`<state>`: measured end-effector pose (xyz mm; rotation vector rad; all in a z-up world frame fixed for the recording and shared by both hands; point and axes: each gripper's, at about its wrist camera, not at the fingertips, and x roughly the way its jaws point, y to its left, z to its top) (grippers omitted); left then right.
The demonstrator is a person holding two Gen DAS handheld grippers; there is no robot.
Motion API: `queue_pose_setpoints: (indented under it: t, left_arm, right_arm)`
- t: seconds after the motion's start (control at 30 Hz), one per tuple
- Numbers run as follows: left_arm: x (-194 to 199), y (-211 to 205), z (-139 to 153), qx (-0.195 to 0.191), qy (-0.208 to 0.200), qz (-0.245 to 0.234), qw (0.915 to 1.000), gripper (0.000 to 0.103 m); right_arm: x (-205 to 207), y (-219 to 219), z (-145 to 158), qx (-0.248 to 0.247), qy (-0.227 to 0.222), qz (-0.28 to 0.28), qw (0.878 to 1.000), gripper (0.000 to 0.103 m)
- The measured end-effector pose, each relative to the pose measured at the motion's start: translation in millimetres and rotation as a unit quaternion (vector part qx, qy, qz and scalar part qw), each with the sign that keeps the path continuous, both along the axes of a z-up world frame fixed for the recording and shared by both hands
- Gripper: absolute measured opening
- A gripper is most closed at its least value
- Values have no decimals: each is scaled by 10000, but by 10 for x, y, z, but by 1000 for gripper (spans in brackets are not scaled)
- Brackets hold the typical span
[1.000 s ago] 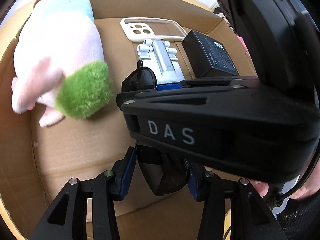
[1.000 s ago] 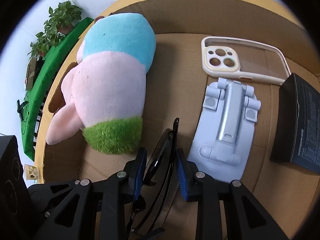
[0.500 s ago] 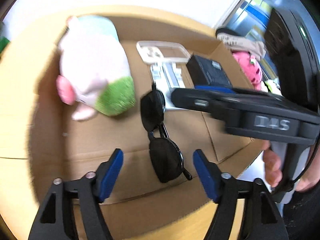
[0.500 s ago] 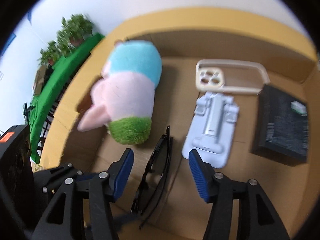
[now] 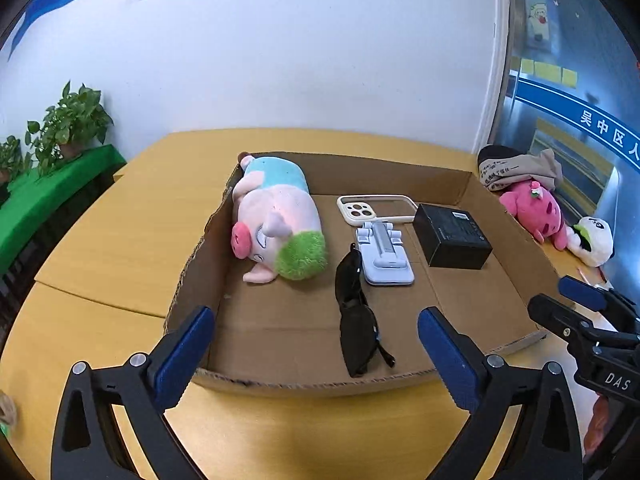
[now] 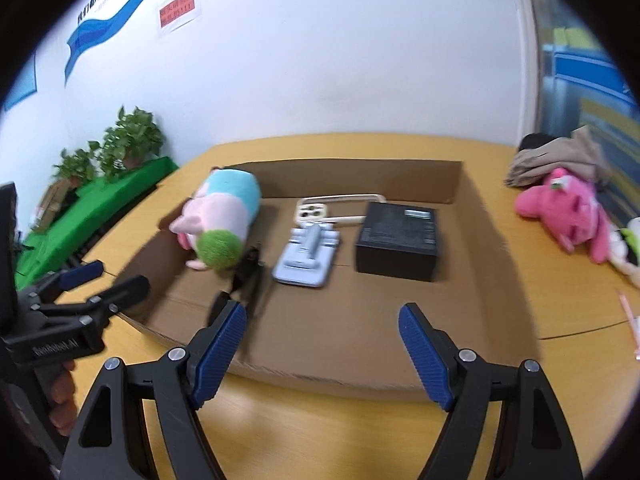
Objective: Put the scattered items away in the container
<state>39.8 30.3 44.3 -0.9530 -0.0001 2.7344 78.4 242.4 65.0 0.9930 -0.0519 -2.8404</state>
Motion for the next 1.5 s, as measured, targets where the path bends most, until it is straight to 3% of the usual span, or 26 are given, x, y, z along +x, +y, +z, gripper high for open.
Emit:
queue_pose_setpoints:
  t: [0.4,1.5]
  left_arm:
    - [88,-5,96,-174,306,244,9991,103]
    - [221,85,31,-409,182,305,9985,103]
  right_arm:
    - [347,36,104,56,271,74,9996,79]
    - [377,84,38,4,251,14,9997,79]
